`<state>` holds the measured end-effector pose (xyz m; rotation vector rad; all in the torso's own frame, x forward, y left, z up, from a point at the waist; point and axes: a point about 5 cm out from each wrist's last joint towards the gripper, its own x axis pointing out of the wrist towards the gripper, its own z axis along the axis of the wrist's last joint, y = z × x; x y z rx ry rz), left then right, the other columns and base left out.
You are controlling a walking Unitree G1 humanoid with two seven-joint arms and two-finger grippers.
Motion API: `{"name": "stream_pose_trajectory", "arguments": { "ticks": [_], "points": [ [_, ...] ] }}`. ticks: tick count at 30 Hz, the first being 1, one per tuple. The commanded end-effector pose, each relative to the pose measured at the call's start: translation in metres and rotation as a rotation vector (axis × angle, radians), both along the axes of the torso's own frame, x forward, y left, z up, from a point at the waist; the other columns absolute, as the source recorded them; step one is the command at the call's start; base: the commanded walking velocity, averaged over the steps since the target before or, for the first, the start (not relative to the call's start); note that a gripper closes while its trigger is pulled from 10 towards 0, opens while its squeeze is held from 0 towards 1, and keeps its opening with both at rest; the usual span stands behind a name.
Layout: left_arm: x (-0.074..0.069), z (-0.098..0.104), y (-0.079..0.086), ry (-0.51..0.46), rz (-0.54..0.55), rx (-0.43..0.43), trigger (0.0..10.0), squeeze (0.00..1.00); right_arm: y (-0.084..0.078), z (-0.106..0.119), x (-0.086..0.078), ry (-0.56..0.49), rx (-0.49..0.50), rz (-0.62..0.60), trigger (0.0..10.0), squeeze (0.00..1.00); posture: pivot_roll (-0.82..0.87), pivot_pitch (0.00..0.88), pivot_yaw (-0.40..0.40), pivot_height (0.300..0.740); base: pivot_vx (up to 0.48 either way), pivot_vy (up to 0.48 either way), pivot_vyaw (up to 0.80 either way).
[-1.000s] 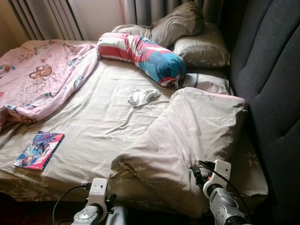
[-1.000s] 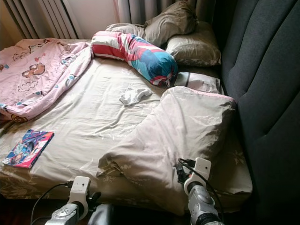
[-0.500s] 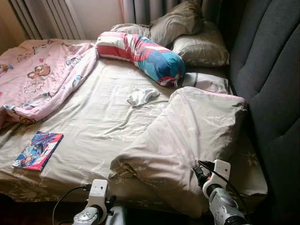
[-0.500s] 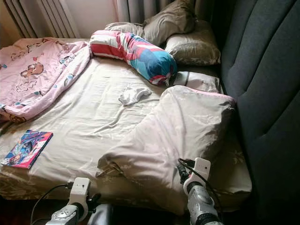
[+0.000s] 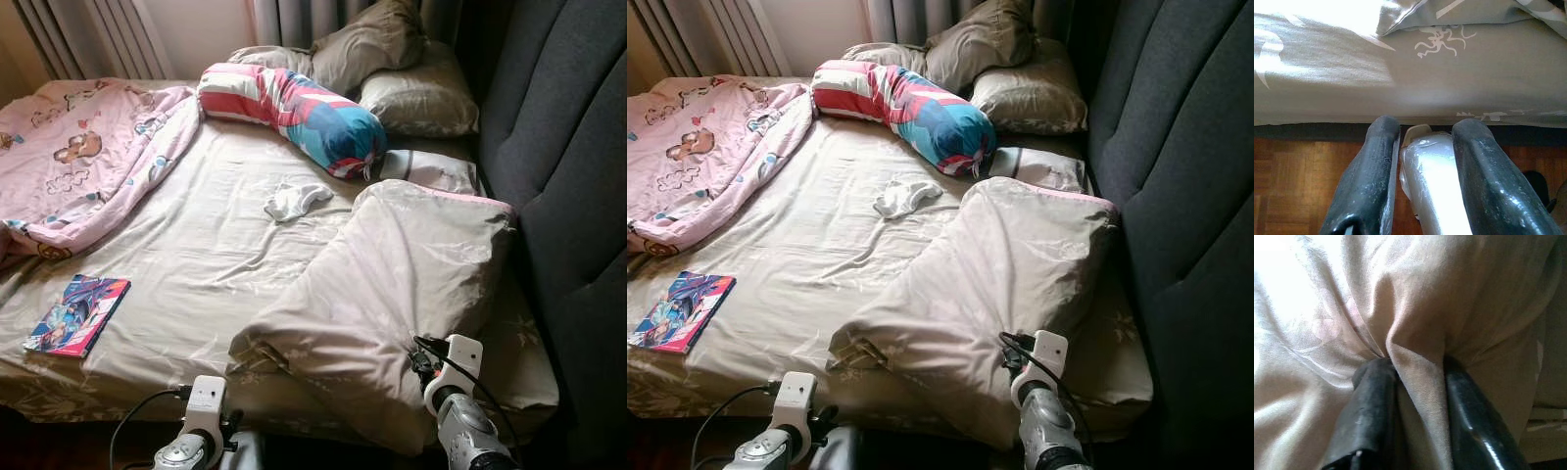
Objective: Clean up the room
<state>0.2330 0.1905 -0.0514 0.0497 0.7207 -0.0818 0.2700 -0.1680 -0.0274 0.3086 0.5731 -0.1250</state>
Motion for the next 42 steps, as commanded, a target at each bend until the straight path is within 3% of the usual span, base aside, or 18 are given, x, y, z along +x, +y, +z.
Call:
{"name": "stream_pose_trajectory", "arguments": {
  "ticks": [1, 10, 12, 13, 16, 23, 25, 26, 30, 31, 32, 33, 38, 42],
  "points": [
    [-0.006, -0.004, 0.002, 0.024, 0.001, 0.008, 10.0, 0.00, 0.004, -0.010, -0.011, 0.061, -0.003, 0.007, 0.0, 0.00, -0.02, 0.091, 0.070, 0.635, 0.000, 0.000, 0.00],
    [-0.006, -0.004, 0.001, 0.024, 0.000, 0.010, 10.0, 0.00, -0.039, 0.004, -0.002, 0.012, -0.111, -0.167, 0.0, 0.00, -0.02, 0.092, 0.073, 0.635, 0.000, 0.000, 0.00],
    [-0.007, -0.005, 0.001, 0.028, -0.003, 0.012, 10.0, 0.00, -0.068, 0.021, 0.006, -0.028, -0.274, -0.194, 0.0, 0.00, -0.03, 0.093, 0.073, 0.635, 0.000, 0.000, 0.00],
    [-0.007, -0.005, 0.001, 0.029, -0.003, 0.012, 10.0, 0.00, -0.074, 0.024, 0.008, -0.036, -0.305, -0.203, 0.0, 0.00, -0.03, 0.093, 0.073, 0.635, 0.000, 0.000, 0.00],
    [-0.008, -0.006, 0.000, 0.032, -0.005, 0.011, 10.0, 0.00, -0.112, 0.041, 0.008, -0.046, -0.405, -0.341, 0.0, 0.00, -0.03, 0.094, 0.071, 0.635, 0.000, 0.000, 0.00],
    [-0.009, -0.006, -0.002, 0.034, -0.006, 0.008, 10.0, 0.00, -0.178, 0.077, -0.004, -0.090, -0.596, -0.589, 0.0, 0.00, -0.04, 0.098, 0.069, 0.635, 0.000, 0.000, 0.00],
    [-0.009, -0.006, -0.002, 0.035, -0.007, 0.008, 10.0, 0.00, -0.183, 0.080, -0.006, -0.089, -0.618, -0.611, 0.0, 0.00, -0.04, 0.098, 0.069, 0.635, 0.000, 0.000, 0.00],
    [-0.009, -0.007, -0.002, 0.037, -0.009, 0.008, 10.0, 0.00, -0.194, 0.083, -0.013, -0.057, -0.683, -0.647, 0.0, 0.00, -0.05, 0.099, 0.068, 0.635, 0.000, 0.000, 0.00],
    [-0.010, -0.007, -0.002, 0.039, -0.010, 0.006, 10.0, 0.00, -0.203, 0.075, -0.031, 0.003, -0.710, -0.737, 0.0, 0.00, -0.05, 0.100, 0.068, 0.635, 0.000, 0.000, 0.00],
    [-0.010, -0.007, -0.002, 0.039, -0.010, 0.006, 10.0, 0.00, -0.202, 0.071, -0.033, 0.018, -0.696, -0.741, 2.4, 0.00, -0.05, 0.100, 0.068, 0.635, 0.000, 0.000, 0.00],
    [-0.010, -0.007, -0.002, 0.040, -0.011, 0.006, 10.0, 0.00, -0.198, 0.063, -0.037, 0.046, -0.665, -0.732, 7.8, 0.00, -0.05, 0.102, 0.069, 0.635, 0.000, 0.000, 0.00],
    [-0.010, -0.007, -0.002, 0.041, -0.012, 0.006, 10.0, 0.00, -0.195, 0.058, -0.040, 0.066, -0.667, -0.727, 10.0, 0.00, -0.05, 0.104, 0.070, 0.635, 0.000, 0.000, 0.00],
    [-0.012, -0.008, -0.001, 0.047, -0.010, 0.005, 10.0, 0.00, -0.189, 0.038, -0.058, 0.145, -0.614, -0.773, 10.0, 0.00, -0.04, 0.104, 0.070, 0.635, 0.000, 0.000, 0.00],
    [-0.013, -0.009, -0.001, 0.051, -0.009, 0.006, 10.0, 0.00, -0.188, 0.037, -0.060, 0.136, -0.611, -0.787, 10.0, 0.00, -0.04, 0.104, 0.070, 0.635, 0.000, 0.000, 0.00]
  ]
}}
